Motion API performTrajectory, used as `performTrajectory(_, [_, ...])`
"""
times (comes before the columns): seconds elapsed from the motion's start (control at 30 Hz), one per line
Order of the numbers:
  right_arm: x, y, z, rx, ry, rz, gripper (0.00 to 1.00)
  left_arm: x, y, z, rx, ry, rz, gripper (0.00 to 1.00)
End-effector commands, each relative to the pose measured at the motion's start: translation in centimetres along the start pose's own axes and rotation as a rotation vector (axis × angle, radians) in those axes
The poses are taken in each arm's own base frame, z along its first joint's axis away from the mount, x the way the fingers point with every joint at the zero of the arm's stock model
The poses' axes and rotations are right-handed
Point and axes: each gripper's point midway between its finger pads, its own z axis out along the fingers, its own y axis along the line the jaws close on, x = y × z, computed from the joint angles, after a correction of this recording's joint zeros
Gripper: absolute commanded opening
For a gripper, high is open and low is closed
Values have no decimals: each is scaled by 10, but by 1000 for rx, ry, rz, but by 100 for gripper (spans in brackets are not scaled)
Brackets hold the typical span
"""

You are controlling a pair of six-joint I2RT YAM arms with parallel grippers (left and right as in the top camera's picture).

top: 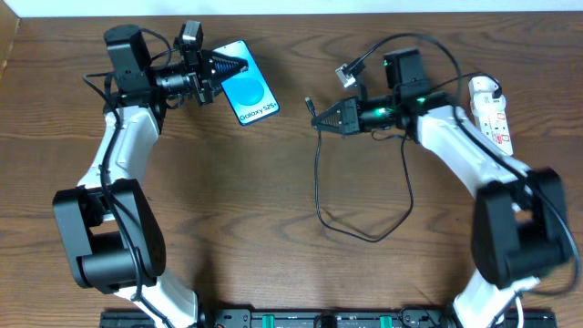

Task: Plug charger to phone and switch on socket
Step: 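Carry the cable plug with the right gripper to the phone's port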

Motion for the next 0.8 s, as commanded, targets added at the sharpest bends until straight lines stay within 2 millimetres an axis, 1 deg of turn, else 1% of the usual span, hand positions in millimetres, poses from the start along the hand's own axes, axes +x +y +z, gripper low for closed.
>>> performTrajectory(0.0, [9,41,-18,-33,5,-135,1,15,-20,6,35,79,67,7])
performTrajectory(0.07, [18,54,-26,-30,19,-144,1,18,-20,10,36,89,68,7])
performTrajectory(0.17, [32,65,-30,-29,53,-129,1,22,-21,18,37,108,81,7])
performTrajectory(0.2, [41,68,-27,-31,80,-120,1,24,-20,22,35,113,92,7])
performTrajectory(0.33, [55,74,-17,-58,126,-109,1,17,-17,26,11,73,94,7])
performTrajectory(0.47, [60,85,-10,-103,146,-134,1,12,-14,27,-5,40,93,7])
performTrajectory(0.6, [65,92,-2,-118,168,-147,1,7,-12,27,-17,16,94,7])
performTrajectory(0.77, [67,95,1,-124,174,-146,1,3,-10,27,-29,-10,92,7])
